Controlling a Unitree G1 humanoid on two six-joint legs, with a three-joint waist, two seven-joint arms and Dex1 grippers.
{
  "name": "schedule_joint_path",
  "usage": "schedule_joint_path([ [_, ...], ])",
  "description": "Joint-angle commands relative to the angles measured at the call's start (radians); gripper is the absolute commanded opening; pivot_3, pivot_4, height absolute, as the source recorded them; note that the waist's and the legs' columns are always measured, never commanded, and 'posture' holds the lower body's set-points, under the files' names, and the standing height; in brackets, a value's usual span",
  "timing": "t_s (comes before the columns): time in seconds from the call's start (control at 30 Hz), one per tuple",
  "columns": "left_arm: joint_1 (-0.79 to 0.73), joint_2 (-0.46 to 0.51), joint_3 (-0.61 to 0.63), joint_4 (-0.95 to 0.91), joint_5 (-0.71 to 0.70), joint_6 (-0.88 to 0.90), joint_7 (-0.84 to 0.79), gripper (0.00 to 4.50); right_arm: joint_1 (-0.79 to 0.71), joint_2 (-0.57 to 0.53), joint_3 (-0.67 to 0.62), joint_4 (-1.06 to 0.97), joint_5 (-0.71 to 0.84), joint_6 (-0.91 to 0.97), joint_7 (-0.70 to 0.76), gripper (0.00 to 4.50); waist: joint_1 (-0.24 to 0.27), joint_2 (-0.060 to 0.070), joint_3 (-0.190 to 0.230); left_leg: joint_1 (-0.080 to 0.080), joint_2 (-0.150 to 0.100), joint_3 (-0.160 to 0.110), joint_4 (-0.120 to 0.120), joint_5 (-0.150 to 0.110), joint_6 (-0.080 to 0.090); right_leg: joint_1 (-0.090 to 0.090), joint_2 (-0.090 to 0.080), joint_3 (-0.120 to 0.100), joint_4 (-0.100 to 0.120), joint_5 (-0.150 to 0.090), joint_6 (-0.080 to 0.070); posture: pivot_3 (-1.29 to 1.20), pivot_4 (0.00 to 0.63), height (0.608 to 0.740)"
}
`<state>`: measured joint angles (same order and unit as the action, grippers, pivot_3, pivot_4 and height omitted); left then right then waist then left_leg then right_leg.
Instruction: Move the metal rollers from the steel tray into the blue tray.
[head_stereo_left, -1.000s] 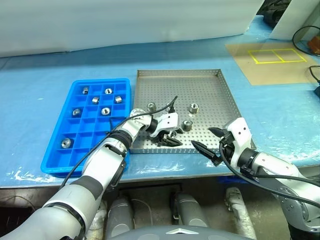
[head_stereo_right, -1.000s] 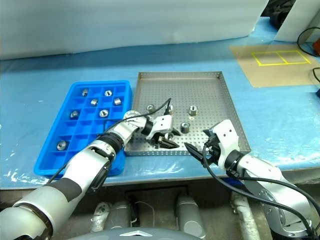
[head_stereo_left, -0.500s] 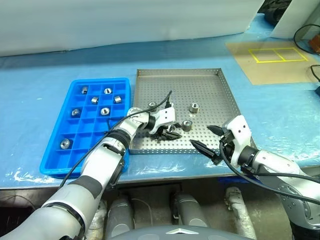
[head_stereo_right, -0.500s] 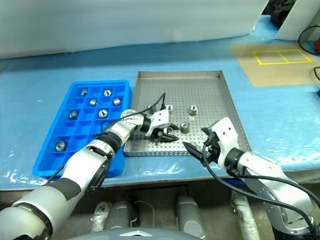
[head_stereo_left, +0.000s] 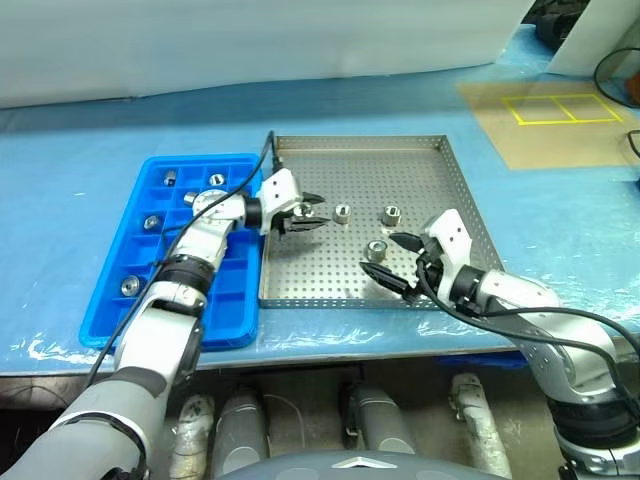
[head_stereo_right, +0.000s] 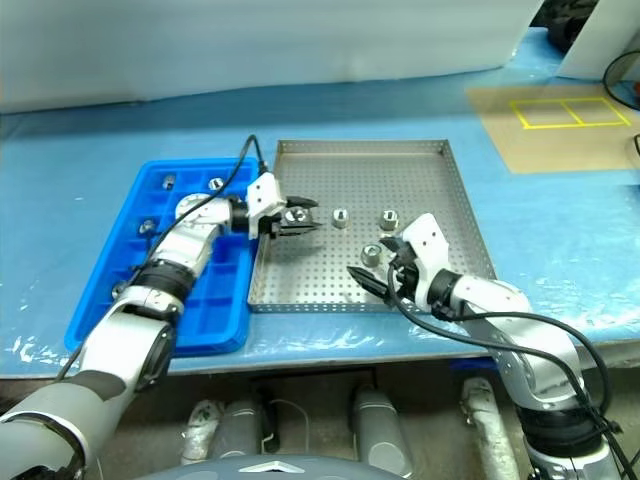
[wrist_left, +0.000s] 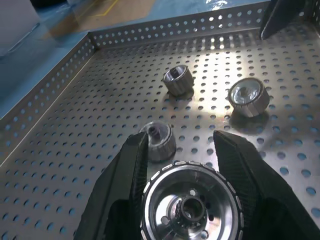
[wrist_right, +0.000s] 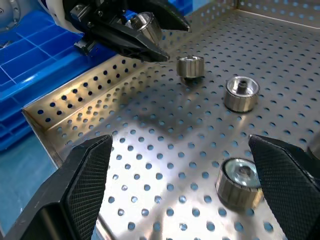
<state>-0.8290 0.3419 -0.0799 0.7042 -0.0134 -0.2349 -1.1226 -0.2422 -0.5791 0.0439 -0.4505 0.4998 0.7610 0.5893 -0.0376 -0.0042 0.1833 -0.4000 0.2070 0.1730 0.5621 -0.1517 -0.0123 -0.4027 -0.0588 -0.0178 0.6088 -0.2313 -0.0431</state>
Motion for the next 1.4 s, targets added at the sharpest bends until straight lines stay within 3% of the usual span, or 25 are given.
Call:
schedule_joint_path([
  [0.03,0.037,0.105,0.089,-0.175,-0.045,0.079,0.075,1.74,-0.120,0.024,0.076,0.124,-0.049,-0.103,0.095,4.50,0.013,0.000,0.000,-0.001,0.000,0.000,0.000,0.000,-0.001,-0.001,0.000,-0.001,0.002,0.000,0.000,-0.13,0.150,0.740],
  [0.33,0.245,0.276,0.201,-0.382,-0.068,0.225,0.227,1.74,-0.289,0.114,0.184,0.363,-0.122,-0.230,0.251,4.50,0.108,0.001,0.000,-0.004,0.000,-0.001,-0.001,0.003,-0.006,-0.005,-0.001,-0.004,0.007,-0.001,-0.002,0.07,0.150,0.740],
  [0.57,0.375,0.288,0.227,-0.467,-0.092,0.292,0.302,1.74,-0.329,0.163,0.204,0.448,-0.157,-0.277,0.308,4.50,0.161,0.001,0.000,-0.005,0.001,-0.002,-0.001,0.004,-0.007,-0.006,-0.002,-0.005,0.010,-0.001,-0.002,0.13,0.150,0.740],
  [1.4,0.306,0.220,0.104,-0.276,-0.065,0.218,0.317,1.74,-0.287,0.160,0.167,0.425,-0.194,-0.288,0.294,4.50,0.161,0.001,0.000,-0.006,0.000,-0.003,-0.001,0.010,-0.017,-0.012,0.000,-0.004,0.016,-0.001,-0.002,0.06,0.150,0.740],
])
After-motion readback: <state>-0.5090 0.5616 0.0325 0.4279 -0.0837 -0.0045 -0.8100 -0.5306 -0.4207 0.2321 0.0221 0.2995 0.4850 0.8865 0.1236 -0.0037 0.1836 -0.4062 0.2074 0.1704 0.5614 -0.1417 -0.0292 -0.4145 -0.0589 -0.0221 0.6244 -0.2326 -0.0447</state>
